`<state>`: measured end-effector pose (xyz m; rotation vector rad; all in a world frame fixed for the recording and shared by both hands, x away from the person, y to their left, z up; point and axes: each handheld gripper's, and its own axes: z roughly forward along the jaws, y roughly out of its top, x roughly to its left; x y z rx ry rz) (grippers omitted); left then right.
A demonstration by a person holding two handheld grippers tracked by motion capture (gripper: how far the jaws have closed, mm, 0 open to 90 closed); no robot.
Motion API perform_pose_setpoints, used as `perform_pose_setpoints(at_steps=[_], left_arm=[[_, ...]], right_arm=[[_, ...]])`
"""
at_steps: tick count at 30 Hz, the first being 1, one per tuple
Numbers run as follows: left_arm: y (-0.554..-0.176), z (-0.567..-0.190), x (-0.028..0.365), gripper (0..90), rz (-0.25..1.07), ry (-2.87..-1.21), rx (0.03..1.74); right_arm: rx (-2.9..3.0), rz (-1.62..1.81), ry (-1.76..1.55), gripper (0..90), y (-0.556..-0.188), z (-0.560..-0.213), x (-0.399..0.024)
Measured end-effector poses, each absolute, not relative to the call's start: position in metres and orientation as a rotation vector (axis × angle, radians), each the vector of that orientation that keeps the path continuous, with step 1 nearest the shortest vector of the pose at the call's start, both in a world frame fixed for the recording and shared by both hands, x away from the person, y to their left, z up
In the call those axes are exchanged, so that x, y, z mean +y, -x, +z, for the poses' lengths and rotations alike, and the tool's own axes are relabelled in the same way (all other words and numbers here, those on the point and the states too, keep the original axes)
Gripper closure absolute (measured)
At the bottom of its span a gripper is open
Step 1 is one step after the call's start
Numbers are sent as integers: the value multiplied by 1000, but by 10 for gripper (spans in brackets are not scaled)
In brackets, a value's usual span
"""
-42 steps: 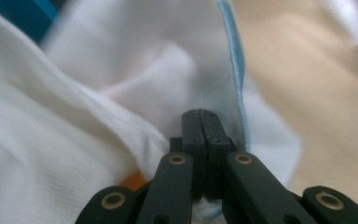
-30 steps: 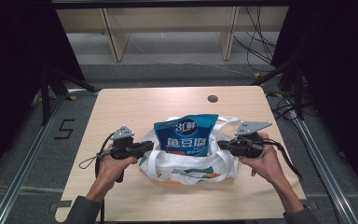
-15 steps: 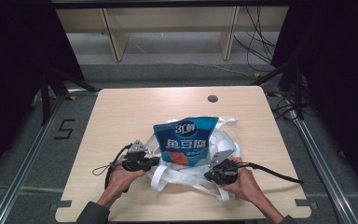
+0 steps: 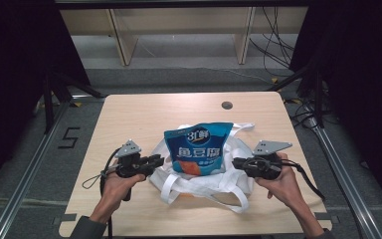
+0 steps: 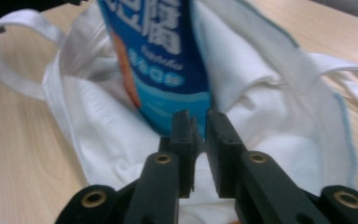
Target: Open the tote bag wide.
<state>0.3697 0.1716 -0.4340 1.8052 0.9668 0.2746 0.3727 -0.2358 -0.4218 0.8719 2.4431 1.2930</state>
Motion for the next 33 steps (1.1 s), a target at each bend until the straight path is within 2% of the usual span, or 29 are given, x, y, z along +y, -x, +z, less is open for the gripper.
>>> perform_pose_setpoints(at_steps=[6,7,8,14,25,33], left_arm=[[-365,-426,181,670,285,-1774,976],[-365,-426,181,653,285,-1774,976],[-362,-426,183,641,287,-1768,984],[-354,-429,188,510,309,-1784,997],[-325,-441,197,340,331,-1782,1031],[-305,-460,196,286,339,-1758,1056]], right_arm=[[2371,1300,-938,646,-374,-420,-249],[2371,1300,-938,646,-374,-420,-249],[2361,1306,-994,581,-373,-420,-252],[2284,1283,-1044,463,-372,-421,-264],[2240,1258,-1101,412,-362,-435,-284],[2230,1260,-1147,406,-348,-450,-298]])
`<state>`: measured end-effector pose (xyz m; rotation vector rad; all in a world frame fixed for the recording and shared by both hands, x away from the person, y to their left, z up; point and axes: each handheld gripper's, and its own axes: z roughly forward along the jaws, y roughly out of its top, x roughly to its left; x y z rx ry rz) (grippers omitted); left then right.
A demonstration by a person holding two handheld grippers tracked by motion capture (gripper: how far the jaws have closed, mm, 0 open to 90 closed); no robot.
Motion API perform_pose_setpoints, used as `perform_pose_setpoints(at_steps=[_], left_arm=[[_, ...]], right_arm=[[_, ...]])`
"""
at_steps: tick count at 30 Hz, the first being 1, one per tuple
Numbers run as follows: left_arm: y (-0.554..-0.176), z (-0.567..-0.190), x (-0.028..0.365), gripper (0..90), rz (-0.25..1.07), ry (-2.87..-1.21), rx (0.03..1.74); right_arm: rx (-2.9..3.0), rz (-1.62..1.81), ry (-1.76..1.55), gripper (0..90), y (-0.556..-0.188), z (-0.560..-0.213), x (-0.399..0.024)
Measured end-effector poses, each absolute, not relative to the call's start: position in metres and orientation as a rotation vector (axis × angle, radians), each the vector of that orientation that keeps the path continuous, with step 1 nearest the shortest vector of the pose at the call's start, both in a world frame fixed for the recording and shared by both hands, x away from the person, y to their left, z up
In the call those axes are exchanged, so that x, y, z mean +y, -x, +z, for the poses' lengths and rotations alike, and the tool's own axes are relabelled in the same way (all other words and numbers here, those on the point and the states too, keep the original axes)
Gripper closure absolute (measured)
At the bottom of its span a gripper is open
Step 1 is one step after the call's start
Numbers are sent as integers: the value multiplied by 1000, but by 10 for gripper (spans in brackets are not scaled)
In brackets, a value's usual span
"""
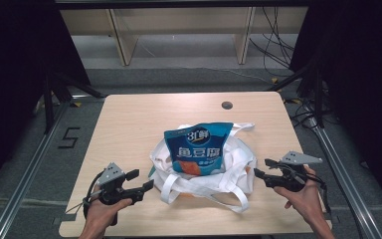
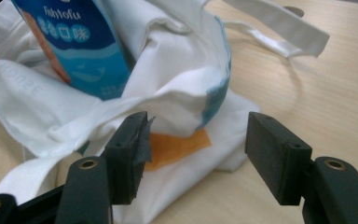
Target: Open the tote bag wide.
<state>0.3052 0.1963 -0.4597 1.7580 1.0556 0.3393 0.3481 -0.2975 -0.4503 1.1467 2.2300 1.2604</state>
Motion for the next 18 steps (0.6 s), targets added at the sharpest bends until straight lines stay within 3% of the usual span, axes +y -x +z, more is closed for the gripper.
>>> perform_pose_setpoints(at_steps=[18], left_arm=[[-289,-485,195,231,346,-1817,1042]], right_arm=[[2285,1210,-1223,363,-302,-478,-305]])
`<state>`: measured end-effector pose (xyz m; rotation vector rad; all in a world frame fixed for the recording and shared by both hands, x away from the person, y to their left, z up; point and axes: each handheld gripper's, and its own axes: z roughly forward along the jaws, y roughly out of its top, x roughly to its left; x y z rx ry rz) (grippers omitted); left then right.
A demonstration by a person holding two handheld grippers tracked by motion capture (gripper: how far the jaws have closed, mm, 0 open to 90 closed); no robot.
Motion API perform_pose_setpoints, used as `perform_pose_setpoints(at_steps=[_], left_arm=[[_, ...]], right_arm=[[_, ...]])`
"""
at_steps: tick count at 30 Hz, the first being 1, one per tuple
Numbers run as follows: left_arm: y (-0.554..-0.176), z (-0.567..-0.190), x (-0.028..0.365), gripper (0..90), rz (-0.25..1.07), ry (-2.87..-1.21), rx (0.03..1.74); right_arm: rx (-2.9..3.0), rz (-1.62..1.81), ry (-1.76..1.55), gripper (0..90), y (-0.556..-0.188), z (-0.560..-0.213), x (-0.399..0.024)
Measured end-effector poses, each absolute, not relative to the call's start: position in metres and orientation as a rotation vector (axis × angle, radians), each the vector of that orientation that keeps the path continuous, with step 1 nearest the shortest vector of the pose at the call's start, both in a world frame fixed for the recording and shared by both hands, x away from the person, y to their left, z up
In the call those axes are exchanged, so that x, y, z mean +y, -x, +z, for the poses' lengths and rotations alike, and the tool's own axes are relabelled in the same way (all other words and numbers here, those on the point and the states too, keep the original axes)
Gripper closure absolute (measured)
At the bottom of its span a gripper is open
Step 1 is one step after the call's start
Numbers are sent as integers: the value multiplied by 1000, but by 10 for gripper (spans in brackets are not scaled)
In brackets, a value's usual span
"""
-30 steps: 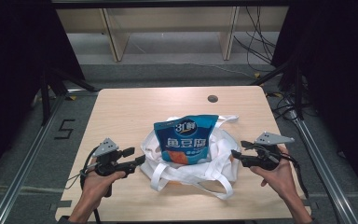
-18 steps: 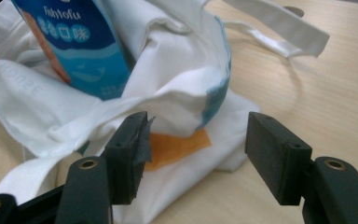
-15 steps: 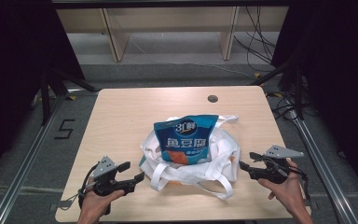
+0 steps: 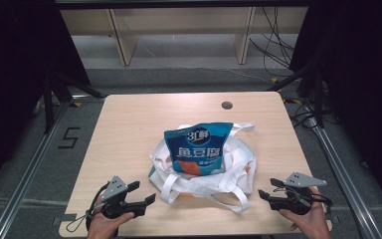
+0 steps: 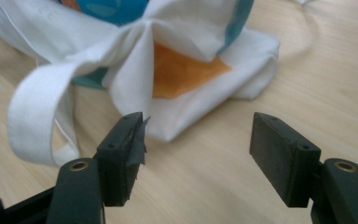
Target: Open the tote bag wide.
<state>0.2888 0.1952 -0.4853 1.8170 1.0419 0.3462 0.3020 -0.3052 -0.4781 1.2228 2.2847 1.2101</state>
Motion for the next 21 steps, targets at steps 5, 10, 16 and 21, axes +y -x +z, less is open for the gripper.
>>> perform_pose_setpoints(at_steps=[5,10,16,21], left_arm=[[-287,-489,196,230,349,-1830,1050],[-285,-492,193,220,344,-1835,1042],[-285,-494,192,214,343,-1850,1045],[-286,-495,191,214,339,-1870,1036]], right_arm=[[2313,1164,-1215,361,-294,-484,-306],[2375,1120,-1181,361,-290,-492,-306],[2400,1092,-1220,361,-282,-496,-309],[2432,1087,-1191,360,-282,-499,-308]])
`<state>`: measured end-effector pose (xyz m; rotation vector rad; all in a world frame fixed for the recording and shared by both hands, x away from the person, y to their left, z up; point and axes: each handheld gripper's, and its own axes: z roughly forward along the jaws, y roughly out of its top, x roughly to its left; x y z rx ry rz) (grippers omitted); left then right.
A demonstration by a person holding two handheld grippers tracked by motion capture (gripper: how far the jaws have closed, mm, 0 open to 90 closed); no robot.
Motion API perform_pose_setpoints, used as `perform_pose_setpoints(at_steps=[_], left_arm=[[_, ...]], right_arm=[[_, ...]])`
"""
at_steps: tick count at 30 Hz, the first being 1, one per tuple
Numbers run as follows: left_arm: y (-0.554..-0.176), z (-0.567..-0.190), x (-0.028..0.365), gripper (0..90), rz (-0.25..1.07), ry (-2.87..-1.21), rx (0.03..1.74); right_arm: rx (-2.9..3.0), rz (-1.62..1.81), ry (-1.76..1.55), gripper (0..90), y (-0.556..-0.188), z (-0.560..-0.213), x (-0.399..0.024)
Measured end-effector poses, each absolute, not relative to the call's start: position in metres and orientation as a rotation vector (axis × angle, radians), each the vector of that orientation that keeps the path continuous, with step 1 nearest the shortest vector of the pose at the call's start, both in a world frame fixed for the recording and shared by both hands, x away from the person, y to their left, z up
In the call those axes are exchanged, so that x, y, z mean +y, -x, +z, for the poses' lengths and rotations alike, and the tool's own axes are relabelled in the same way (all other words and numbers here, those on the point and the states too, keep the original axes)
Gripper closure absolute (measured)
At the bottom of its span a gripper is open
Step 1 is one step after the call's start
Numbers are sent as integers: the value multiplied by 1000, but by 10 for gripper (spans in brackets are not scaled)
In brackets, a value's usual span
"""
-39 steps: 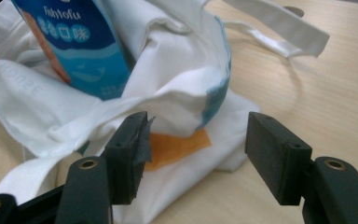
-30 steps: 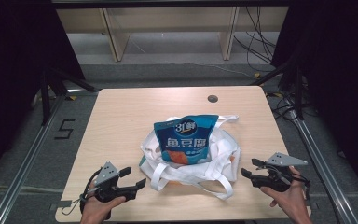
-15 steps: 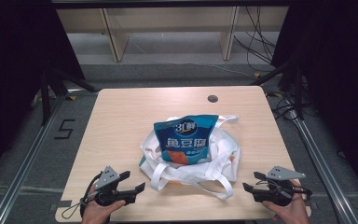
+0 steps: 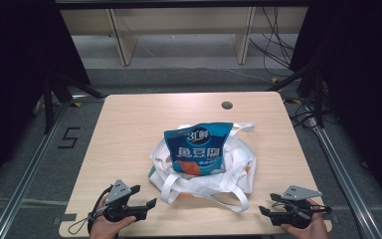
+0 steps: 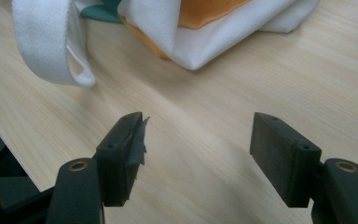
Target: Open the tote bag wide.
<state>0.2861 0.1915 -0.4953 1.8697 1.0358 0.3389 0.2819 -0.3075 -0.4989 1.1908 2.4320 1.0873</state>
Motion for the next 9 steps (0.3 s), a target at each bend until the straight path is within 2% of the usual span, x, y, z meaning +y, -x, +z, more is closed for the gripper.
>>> perform_pose_setpoints(at_steps=[9], left_arm=[[-287,-496,192,214,348,-1872,1058]], right_arm=[[2410,1078,-1218,360,-283,-498,-309]])
